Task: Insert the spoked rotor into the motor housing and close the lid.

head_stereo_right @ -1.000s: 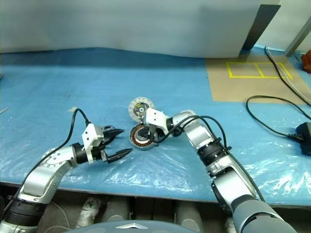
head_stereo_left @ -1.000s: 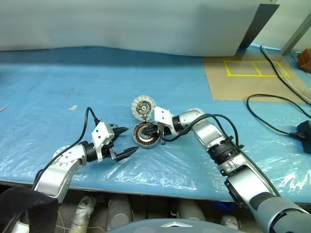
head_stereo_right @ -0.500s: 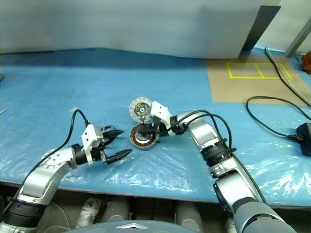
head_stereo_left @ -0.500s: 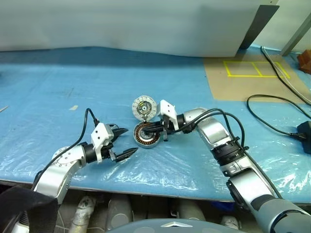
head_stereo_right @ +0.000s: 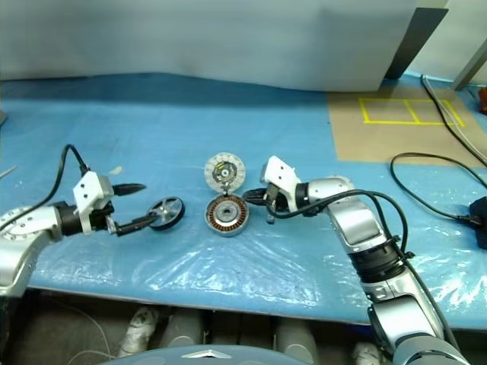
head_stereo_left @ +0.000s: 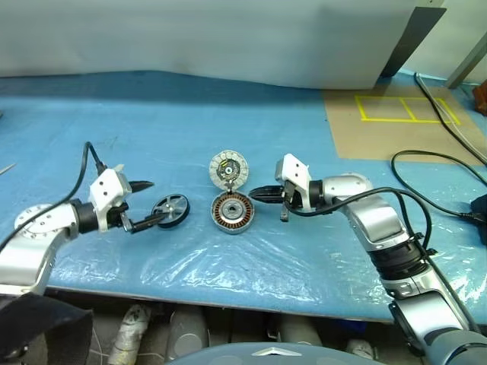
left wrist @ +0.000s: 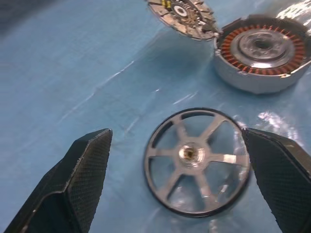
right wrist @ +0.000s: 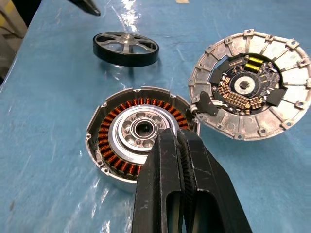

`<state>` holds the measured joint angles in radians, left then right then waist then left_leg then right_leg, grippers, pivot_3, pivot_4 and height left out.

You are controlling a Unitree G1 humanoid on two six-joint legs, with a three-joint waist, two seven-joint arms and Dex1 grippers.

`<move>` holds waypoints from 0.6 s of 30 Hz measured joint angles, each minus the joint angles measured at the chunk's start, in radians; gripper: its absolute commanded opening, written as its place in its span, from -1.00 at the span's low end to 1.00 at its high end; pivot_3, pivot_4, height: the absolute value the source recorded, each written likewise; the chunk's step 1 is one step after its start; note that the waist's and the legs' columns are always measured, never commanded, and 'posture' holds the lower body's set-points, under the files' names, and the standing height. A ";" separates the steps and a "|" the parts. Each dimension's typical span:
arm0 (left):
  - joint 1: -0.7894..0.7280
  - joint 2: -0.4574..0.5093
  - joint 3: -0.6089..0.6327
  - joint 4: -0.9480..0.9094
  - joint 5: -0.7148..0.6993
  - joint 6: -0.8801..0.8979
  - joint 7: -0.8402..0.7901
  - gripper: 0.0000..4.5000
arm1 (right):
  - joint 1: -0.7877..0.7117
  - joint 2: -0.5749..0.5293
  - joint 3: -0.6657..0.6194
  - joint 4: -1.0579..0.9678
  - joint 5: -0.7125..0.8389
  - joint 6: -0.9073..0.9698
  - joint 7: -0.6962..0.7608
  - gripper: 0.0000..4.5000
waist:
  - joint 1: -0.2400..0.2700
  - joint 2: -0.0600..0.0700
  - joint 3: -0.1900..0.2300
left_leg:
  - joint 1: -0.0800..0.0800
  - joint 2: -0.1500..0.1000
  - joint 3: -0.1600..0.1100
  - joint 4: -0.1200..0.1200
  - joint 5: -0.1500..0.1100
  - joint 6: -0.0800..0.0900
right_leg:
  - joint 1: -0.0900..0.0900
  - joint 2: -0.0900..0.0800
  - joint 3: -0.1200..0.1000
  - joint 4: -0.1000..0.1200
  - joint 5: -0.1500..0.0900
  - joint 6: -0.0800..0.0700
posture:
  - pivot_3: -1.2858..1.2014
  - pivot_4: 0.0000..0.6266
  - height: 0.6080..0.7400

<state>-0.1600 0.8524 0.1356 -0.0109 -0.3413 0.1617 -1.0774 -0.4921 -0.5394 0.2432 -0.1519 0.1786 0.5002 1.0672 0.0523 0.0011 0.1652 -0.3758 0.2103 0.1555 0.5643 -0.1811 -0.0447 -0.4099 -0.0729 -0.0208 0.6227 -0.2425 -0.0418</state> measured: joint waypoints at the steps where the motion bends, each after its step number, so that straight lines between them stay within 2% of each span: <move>1: -0.036 0.004 -0.020 0.026 0.014 -0.020 -0.023 1.00 | 0.005 -0.013 -0.003 -0.008 0.000 0.000 -0.001 -0.98 | 0.000 0.000 0.000 | 0.000 0.000 0.000 0.000 0.000 0.000 | 0.000 0.000 0.000 0.000 0.000 0.000 | 0.03 -0.52 1.00; 8: -0.282 0.004 -0.180 0.232 0.121 -0.158 -0.194 1.00 | 0.037 -0.034 -0.028 -0.023 0.005 0.014 -0.047 -0.98 | 0.006 0.000 0.000 | 0.000 -0.001 0.000 0.000 0.000 0.000 | 0.000 0.000 0.000 0.001 0.000 0.000 | 0.03 -0.52 1.00; 14: -0.386 0.002 -0.289 0.346 0.180 -0.265 -0.360 1.00 | 0.057 -0.034 -0.029 -0.043 0.008 0.029 -0.081 -0.98 | 0.013 0.000 0.000 | 0.000 0.000 0.000 0.000 0.000 0.000 | 0.000 0.000 0.000 0.001 0.000 0.000 | 0.03 -0.52 1.00; 18: -0.468 -0.015 -0.330 0.422 0.221 -0.330 -0.411 1.00 | 0.071 -0.036 -0.034 -0.060 0.012 0.035 -0.099 -0.98 | 0.022 0.000 0.000 | 0.000 -0.001 0.000 0.000 0.000 0.000 | 0.001 -0.001 0.000 0.001 0.000 0.000 | 0.03 -0.52 1.00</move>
<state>-0.6281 0.8370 -0.1949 0.4113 -0.1198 -0.1682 -1.4885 -0.4213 -0.5751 0.2090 -0.2114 0.1910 0.5348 0.9683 0.0740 0.0011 0.1651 -0.3757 0.2095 0.1554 0.5646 -0.1808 -0.0451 -0.4092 -0.0738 -0.0211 0.6236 -0.2424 -0.0419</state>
